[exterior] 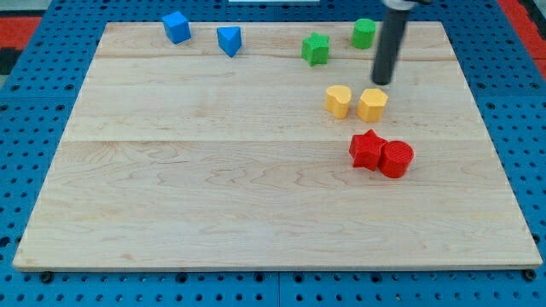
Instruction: Slightly move the yellow blocks towards the left
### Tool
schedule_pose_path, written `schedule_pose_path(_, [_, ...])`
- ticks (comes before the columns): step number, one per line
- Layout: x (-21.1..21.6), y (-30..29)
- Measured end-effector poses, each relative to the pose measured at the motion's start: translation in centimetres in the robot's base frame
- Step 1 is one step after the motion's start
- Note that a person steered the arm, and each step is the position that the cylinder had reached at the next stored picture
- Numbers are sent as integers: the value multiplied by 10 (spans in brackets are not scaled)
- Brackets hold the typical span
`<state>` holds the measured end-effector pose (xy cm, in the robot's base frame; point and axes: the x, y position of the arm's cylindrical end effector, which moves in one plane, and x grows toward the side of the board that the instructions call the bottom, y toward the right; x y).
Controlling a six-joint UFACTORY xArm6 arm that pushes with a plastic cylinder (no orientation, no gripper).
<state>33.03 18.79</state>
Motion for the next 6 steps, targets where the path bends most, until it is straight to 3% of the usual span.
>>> schedule_pose_path(1, [39, 46])
schedule_pose_path(2, [68, 36])
schedule_pose_path(5, [22, -107])
schedule_pose_path(6, [46, -75])
